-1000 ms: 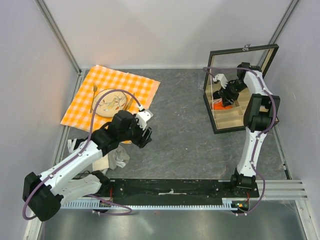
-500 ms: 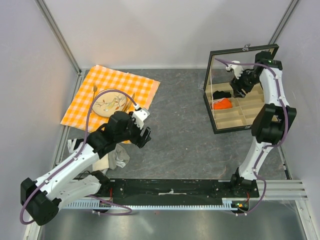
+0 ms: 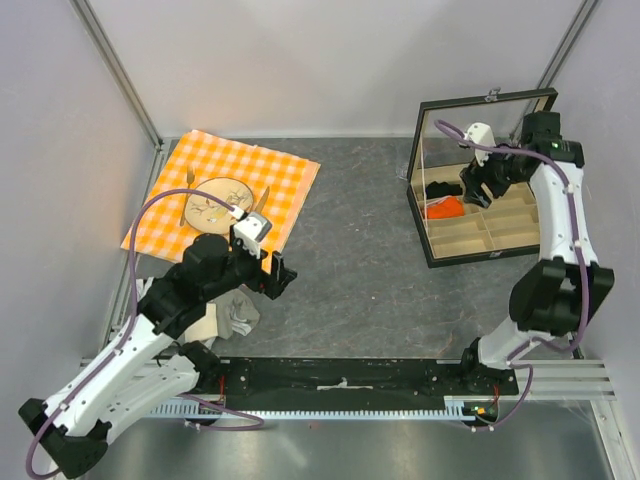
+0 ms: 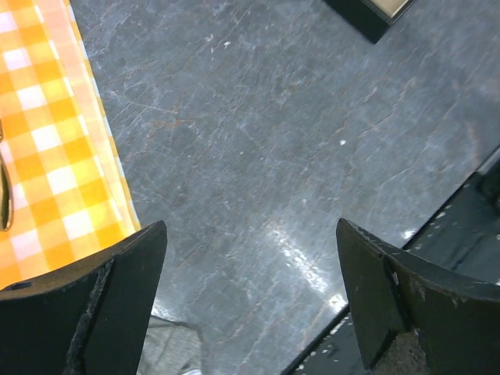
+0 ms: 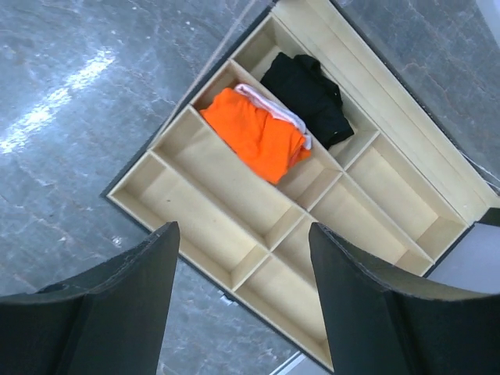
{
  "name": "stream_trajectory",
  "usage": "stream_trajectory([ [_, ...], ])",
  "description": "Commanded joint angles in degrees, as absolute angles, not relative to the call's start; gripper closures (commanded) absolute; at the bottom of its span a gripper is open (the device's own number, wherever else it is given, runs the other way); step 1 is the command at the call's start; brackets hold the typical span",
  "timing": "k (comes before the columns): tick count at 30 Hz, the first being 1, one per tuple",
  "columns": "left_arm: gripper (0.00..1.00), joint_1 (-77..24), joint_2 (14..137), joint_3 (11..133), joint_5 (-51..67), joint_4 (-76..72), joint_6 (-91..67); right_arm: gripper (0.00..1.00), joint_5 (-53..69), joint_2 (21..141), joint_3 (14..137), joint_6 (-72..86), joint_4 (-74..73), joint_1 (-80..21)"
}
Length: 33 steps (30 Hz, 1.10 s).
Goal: Roll the underwear
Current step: Reset both arms
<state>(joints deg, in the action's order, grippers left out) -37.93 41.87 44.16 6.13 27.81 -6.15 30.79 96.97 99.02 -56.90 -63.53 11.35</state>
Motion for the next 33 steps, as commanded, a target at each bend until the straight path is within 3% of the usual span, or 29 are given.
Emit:
stream_trajectory([
  [1,0.05,-37.5,36.0,46.4,7.7,29.8,-16.2,0.24,35.2,84.8,91.2,-51.9,-57.6,11.3],
  [7,0.04,-37.6,29.2,48.0,8.3,31.6,-20.0,0.02,39.5,72.3,83.5,-38.0,-48.0,11.3],
  [14,0.04,-37.6,25.0,51.3,5.5,36.6,-20.5,0.02,41.2,67.2,82.5,-18.6,-42.0,11.3],
  [22,0.03,-37.6,22.8,55.4,1.4,45.6,-20.5,0.02,32.5,58.4,73.6,2.2,-25.8,11.3],
  [33,0.03,-37.6,20.8,55.6,0.3,48.3,-22.2,0.02,22.9,53.5,71.5,2.6,-26.8,11.3],
])
